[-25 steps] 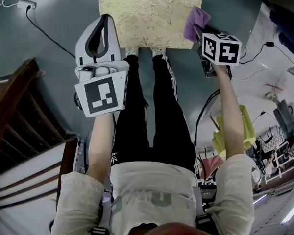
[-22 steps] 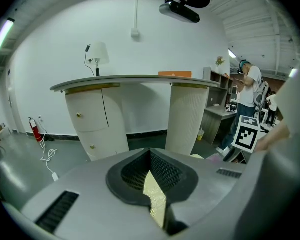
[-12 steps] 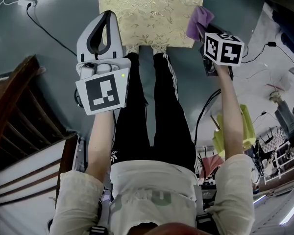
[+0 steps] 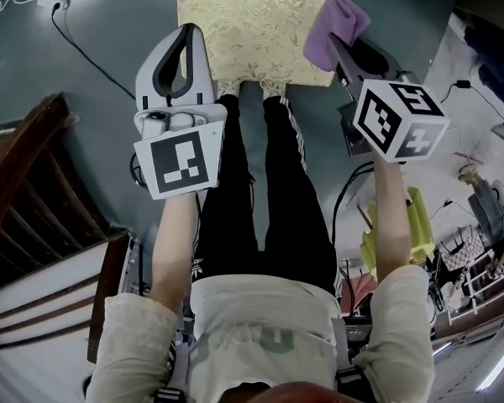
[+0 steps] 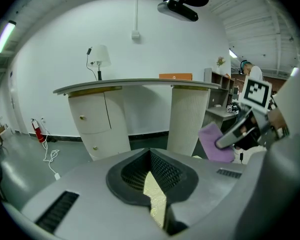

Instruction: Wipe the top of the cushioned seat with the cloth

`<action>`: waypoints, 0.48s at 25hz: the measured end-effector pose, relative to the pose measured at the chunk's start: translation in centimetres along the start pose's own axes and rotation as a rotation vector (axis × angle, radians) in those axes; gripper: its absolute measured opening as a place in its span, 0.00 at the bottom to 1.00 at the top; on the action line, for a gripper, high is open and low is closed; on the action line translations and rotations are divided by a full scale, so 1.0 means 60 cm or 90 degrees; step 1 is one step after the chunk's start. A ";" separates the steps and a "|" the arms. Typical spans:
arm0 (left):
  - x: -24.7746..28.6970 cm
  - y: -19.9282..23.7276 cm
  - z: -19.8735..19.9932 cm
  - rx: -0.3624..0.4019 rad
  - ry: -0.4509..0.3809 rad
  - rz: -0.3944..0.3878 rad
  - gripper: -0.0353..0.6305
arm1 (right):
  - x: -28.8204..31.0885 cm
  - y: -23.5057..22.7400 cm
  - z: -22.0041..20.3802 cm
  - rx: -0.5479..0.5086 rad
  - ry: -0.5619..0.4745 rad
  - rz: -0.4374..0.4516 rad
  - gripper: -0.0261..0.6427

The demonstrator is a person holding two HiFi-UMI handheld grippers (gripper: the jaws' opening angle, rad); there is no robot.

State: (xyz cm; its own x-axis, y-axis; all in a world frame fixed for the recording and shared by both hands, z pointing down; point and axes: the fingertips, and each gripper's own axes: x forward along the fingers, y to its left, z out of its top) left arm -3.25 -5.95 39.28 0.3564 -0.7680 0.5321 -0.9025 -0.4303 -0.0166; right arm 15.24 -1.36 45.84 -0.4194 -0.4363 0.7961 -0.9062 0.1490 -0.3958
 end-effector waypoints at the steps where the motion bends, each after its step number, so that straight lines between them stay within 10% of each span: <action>1: -0.003 0.005 0.001 -0.001 0.000 0.004 0.06 | -0.020 0.029 0.031 -0.007 -0.028 0.014 0.17; 12: -0.047 0.081 -0.033 -0.020 0.008 0.051 0.06 | -0.060 0.268 0.107 -0.013 -0.112 0.152 0.17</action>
State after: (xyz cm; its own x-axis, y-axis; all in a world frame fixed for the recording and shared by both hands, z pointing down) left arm -9.12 -4.93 39.39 0.2797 -0.7936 0.5404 -0.9353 -0.3524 -0.0334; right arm 2.54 -3.08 33.69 -0.6073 -0.5333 0.5889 -0.7842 0.2838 -0.5518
